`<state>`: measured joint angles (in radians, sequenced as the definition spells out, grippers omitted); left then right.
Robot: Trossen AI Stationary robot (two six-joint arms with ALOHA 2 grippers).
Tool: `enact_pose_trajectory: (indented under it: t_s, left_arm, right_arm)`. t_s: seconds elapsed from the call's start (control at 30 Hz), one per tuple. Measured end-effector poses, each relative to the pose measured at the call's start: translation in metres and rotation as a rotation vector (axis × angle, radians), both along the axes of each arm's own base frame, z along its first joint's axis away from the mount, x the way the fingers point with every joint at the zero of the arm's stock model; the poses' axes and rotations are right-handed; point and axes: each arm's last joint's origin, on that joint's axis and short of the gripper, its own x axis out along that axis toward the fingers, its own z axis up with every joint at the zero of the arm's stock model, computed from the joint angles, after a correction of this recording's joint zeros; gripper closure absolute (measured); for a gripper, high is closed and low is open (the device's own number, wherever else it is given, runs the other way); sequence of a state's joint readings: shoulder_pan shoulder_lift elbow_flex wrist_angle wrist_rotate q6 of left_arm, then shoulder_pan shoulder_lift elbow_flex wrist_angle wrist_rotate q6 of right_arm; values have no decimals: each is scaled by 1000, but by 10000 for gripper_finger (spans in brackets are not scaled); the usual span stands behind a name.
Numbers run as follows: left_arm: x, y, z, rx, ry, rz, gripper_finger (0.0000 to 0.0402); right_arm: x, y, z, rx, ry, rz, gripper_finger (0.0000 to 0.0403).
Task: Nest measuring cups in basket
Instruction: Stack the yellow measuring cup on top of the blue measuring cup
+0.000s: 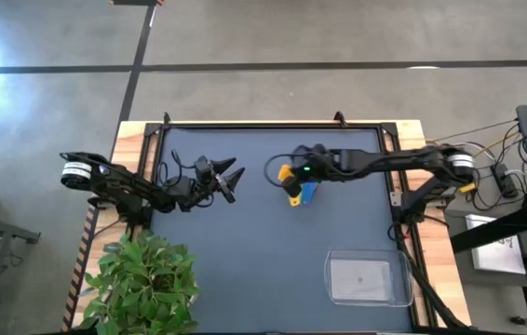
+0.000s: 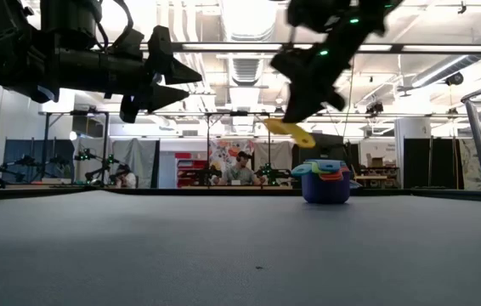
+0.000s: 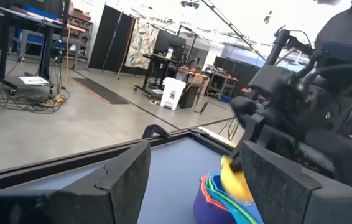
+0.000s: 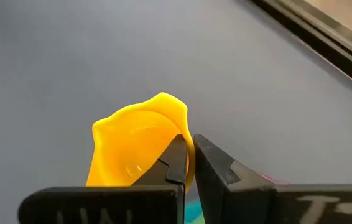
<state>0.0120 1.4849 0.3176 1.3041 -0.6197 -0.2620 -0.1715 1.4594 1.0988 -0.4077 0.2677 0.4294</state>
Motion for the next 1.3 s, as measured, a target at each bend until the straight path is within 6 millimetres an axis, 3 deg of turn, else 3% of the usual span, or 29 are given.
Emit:
enact_pose_trajectory:
  t_s: [0.23,0.43,1.03,1.17,1.3]
  left_arm:
    - [0,0,0,-15,-8,-17,170]
    - [1,-4,-3,-42,-3,-74,170]
    - [2,-31,-5,-49,21,-184,170]
    - [2,-35,-6,-51,24,-203,170]
    - [2,-40,-8,-61,43,-222,170]
  right_arm:
    - [-57,-9,-9,105,-127,-270,394]
    - [-82,-18,-27,185,-148,-430,391]
    - [-80,-15,-37,338,-147,-453,386]
    - [-80,-15,-38,337,-146,-450,360]
    - [-80,-15,-38,337,-145,-450,307]
